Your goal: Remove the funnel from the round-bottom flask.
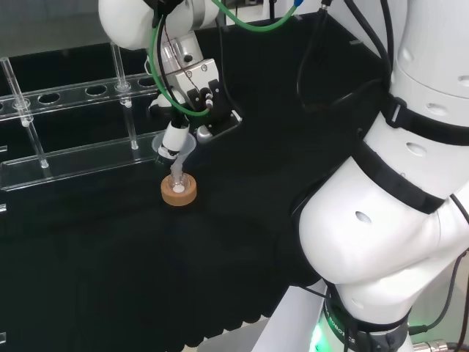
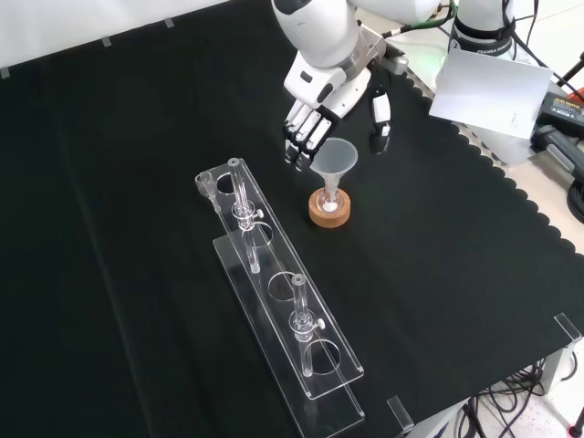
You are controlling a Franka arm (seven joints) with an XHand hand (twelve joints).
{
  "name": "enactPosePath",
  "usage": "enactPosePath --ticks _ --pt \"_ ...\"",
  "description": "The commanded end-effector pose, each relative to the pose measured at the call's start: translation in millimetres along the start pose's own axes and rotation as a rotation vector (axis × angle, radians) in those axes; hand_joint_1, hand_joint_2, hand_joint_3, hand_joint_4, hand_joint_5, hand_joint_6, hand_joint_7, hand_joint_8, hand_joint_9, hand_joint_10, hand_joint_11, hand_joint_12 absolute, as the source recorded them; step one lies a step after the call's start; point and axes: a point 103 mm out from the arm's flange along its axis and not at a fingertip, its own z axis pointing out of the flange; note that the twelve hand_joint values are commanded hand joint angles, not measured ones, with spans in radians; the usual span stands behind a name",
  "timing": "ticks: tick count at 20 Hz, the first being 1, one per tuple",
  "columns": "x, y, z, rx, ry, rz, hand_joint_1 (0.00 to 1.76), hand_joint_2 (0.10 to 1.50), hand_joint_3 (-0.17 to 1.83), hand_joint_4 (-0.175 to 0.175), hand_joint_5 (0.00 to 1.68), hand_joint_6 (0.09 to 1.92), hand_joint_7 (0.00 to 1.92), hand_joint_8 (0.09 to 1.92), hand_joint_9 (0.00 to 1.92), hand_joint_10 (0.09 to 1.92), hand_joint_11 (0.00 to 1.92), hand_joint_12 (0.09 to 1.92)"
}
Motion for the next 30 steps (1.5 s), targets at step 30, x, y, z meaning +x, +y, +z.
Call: enactPosePath --ticks 30 --pt "-12 23 34 -0.023 -0.076 0.032 0.73 0.59 0.51 0.006 0.23 0.09 0.03 0.65 0.34 0.79 0.39 1.41"
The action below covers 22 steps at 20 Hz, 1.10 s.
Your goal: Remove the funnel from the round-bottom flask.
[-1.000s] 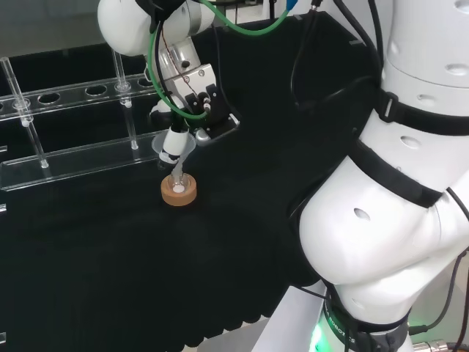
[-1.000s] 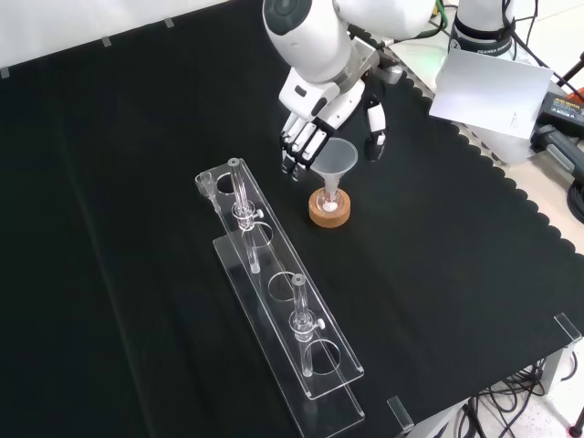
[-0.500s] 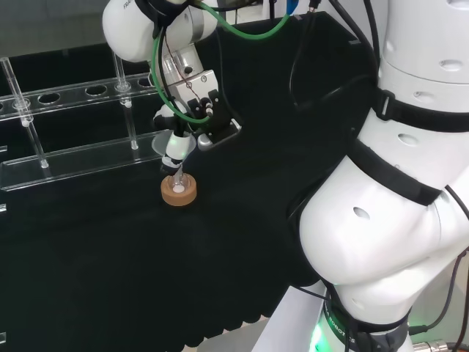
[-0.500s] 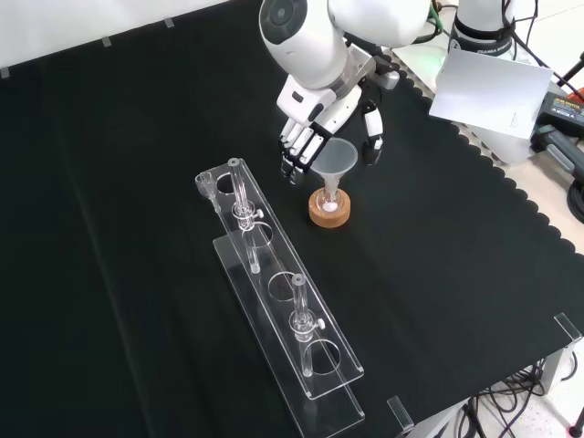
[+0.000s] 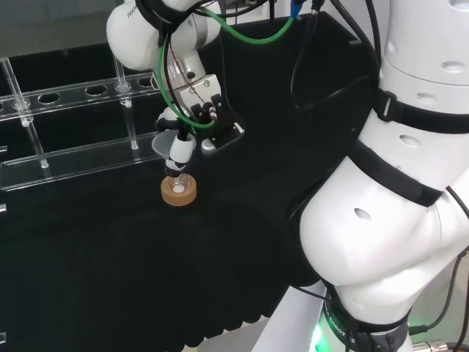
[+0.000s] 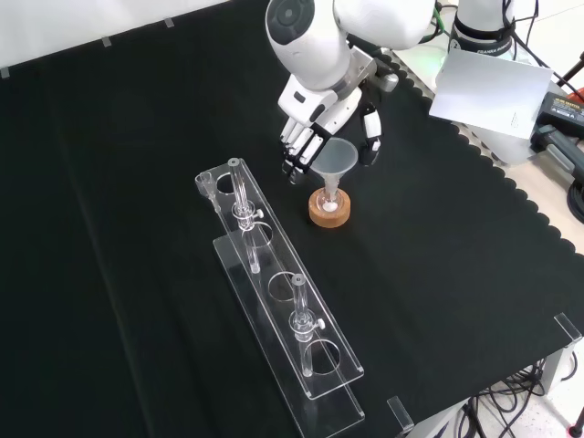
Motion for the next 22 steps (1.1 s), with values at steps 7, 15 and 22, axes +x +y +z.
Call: enactPosePath --ticks 7,15,22 --pt "5 -4 -2 -0.153 -0.079 0.005 0.65 0.74 0.50 -0.026 0.45 0.09 0.41 0.69 0.75 0.56 0.62 1.27" --pt "9 -11 -12 -0.186 -0.111 0.013 0.68 0.82 0.46 -0.015 0.74 0.34 0.63 0.64 0.99 0.39 0.78 1.16" --pt "6 -18 -21 -0.206 -0.101 0.013 0.73 0.84 0.47 -0.008 0.85 0.60 0.77 0.64 1.11 0.31 0.90 1.05"
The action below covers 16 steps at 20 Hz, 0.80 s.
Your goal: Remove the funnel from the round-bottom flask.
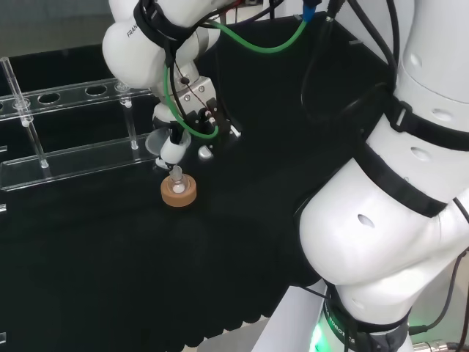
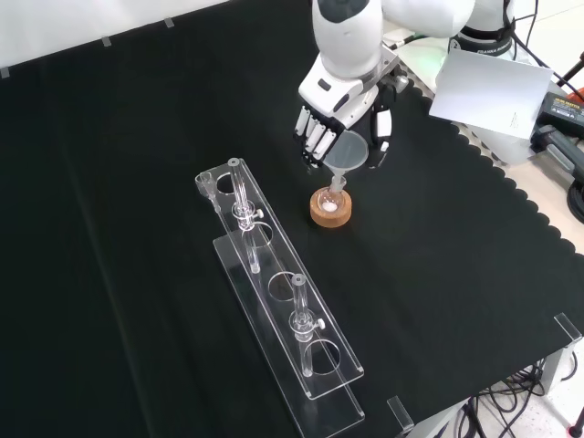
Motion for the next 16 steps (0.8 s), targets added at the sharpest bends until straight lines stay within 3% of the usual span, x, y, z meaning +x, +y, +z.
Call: enactPosePath --ticks 1,16 --pt "-9 -7 -9 -0.033 -0.006 0.017 0.73 0.84 0.47 -0.006 0.87 0.62 0.79 0.63 1.13 0.30 0.91 1.04" --pt "-9 -31 -51 -0.076 -0.009 0.028 0.75 0.84 0.48 -0.007 0.92 0.65 0.84 0.62 1.19 0.25 0.94 1.01"
